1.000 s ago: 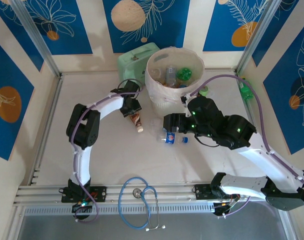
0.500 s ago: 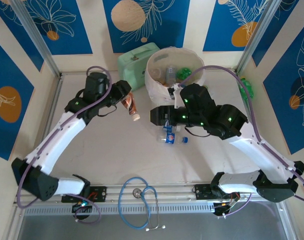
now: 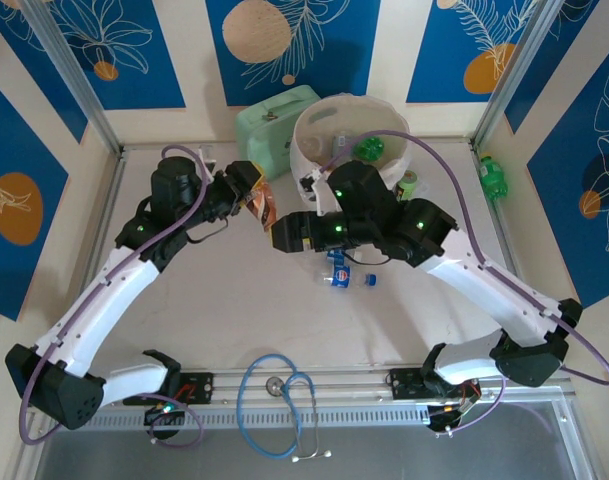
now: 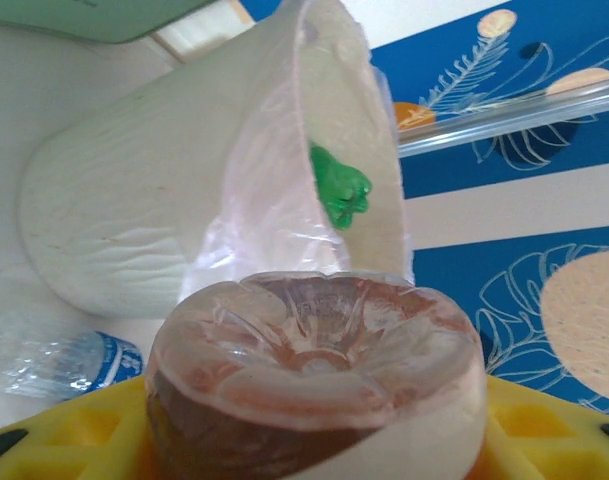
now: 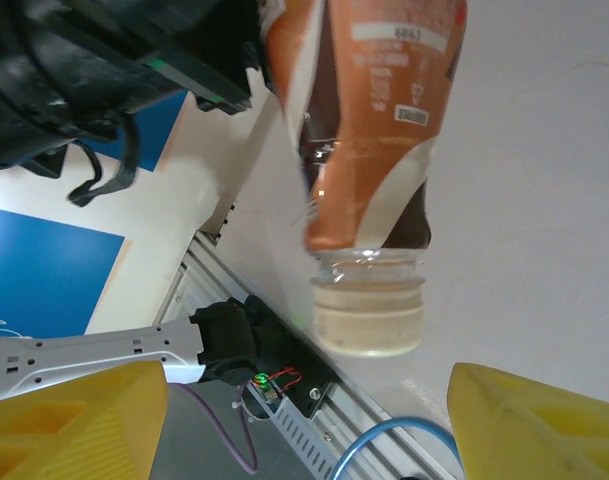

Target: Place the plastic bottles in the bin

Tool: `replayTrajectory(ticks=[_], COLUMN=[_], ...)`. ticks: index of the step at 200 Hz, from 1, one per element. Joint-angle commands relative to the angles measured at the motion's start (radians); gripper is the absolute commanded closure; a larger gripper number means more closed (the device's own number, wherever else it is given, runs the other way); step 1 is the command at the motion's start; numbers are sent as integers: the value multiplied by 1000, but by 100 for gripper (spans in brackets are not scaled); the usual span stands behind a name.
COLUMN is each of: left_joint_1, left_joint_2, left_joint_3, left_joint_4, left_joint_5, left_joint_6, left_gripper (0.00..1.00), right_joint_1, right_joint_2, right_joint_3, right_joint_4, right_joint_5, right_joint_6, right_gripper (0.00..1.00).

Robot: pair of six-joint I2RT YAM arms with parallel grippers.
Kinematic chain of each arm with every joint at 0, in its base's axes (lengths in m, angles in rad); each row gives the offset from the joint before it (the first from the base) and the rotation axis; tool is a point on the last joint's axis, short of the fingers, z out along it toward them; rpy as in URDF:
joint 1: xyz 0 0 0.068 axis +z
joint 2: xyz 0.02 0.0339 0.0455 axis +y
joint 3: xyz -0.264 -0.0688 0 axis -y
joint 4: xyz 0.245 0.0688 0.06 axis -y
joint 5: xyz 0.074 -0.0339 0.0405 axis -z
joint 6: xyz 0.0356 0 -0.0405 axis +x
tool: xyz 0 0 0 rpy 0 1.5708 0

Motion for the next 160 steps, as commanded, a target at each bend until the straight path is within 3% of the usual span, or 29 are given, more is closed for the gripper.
replayTrajectory(ticks=[1, 44, 160], left_joint_1=[6, 6, 4], left_joint_2=[-25, -20, -8], left_joint_3=[-19, -69, -137], left_joint_4=[101, 180, 304], left_joint_5=[62, 98, 157], left_joint_6=[-36, -87, -165], left_gripper=[45, 47, 46], right_joint_1=[10, -13, -19], right_joint_2=[9, 39, 57], right_joint_3=[-25, -16, -41], right_joint_4=[18, 7, 58], right_joint_5=[-9, -8, -26], right_joint_6=[18, -2, 16], right_gripper=[25, 26, 56])
